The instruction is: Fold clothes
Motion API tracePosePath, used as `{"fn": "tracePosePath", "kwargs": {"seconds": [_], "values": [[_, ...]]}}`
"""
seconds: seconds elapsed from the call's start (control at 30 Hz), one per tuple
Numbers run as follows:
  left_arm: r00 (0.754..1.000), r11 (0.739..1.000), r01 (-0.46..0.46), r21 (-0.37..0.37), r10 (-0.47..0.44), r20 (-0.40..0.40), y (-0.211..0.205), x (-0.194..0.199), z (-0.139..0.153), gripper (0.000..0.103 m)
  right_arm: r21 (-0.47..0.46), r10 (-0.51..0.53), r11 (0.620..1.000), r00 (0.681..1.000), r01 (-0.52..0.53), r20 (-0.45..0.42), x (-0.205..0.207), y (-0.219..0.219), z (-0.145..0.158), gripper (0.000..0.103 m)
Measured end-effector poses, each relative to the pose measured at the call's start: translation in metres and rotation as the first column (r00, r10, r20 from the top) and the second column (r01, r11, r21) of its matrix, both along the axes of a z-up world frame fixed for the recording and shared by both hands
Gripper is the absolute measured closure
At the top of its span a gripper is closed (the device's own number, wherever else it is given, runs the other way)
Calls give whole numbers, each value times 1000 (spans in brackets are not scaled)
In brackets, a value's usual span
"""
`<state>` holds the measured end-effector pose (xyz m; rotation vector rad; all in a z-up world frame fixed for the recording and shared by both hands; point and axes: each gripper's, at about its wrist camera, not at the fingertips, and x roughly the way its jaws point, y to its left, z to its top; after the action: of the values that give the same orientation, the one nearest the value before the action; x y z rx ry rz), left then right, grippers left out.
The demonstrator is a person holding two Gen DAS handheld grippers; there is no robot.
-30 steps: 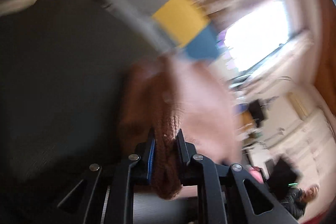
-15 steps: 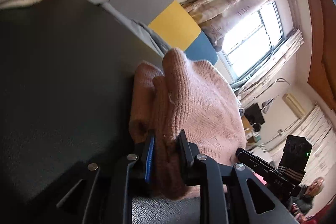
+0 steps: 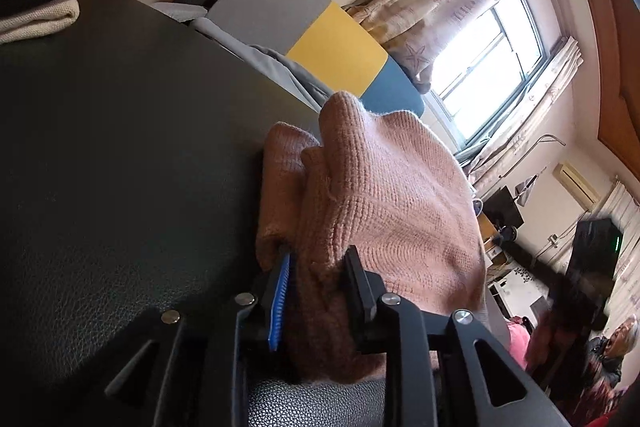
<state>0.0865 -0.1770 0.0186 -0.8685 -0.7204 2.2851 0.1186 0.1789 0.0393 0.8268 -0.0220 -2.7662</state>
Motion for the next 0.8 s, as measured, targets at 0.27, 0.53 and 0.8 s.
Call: {"fn": "tracePosePath", "kwargs": {"seconds": [0.27,0.53,0.8], "values": [[1000,999,-1,-37,0,-12,2,1,1,74,216,56,972,986,-90,160,-103,-25,-6,83],[1000,998,7,-58,-9,-25,6,-3,-1,74,189,-139,977,970,102,197,-141,6,-53,103],[995,997,-69,-18,67,-80,-14,11,23,74,-77,-80,993,989,91,126,-102,33,-18,95]]}}
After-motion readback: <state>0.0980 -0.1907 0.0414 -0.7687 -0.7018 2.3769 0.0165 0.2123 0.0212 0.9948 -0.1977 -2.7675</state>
